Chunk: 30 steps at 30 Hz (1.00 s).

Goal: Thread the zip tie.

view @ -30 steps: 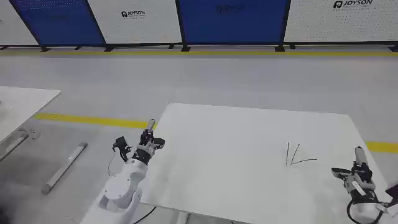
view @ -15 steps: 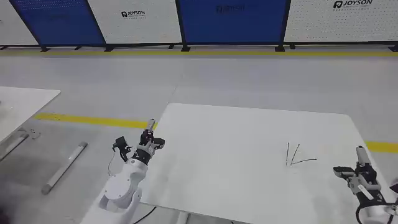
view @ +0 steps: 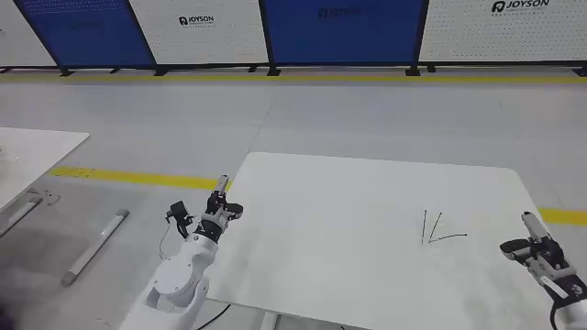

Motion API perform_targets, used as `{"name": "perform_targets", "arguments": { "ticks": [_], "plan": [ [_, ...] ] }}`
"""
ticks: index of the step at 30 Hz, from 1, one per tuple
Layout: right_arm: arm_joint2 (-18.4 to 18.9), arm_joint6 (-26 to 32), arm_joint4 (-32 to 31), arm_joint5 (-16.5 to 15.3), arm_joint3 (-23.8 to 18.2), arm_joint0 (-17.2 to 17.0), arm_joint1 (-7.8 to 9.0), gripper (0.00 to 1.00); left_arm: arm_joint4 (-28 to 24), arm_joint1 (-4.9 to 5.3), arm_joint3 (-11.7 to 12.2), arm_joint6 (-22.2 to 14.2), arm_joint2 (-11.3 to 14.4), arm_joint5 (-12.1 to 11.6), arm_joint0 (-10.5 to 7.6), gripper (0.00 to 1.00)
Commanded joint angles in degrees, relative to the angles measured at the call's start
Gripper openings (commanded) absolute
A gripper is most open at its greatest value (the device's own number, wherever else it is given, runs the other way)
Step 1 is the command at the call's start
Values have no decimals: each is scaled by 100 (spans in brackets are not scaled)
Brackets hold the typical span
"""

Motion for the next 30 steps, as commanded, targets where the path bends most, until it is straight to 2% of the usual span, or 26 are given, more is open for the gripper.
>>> {"name": "perform_targets", "arguments": {
  "ticks": [1, 6, 8, 11, 14, 17, 20, 24, 26, 30],
  "plan": [
    [0, 0, -1, 0, 0, 0, 0, 100, 0, 0, 0, 0, 0, 0, 0, 100],
    [0, 0, -1, 0, 0, 0, 0, 100, 0, 0, 0, 0, 0, 0, 0, 100],
    [-37, 177, 22, -8, -18, 23, 6, 100, 0, 0, 0, 0, 0, 0, 0, 100],
    [152, 1036, 171, 52, 216, 346, 78, 100, 0, 0, 0, 0, 0, 0, 0, 100],
    [341, 1521, 300, 187, 417, 635, 136, 100, 0, 0, 0, 0, 0, 0, 0, 100],
    [334, 2238, -102, 400, 585, 999, 232, 100, 0, 0, 0, 0, 0, 0, 0, 100],
    [145, 2711, -693, 614, 853, 1441, 316, 100, 0, 0, 0, 0, 0, 0, 0, 100],
    [-159, 3107, -1008, 781, 1332, 1916, 373, 100, 0, 0, 0, 0, 0, 0, 0, 100],
    [-322, 3091, -1083, 965, 1635, 2104, 379, 100, 0, 0, 0, 0, 0, 0, 0, 100],
    [-503, 3030, -1291, 920, 1799, 2232, 390, 100, 0, 0, 0, 0, 0, 0, 0, 100]
  ]
}}
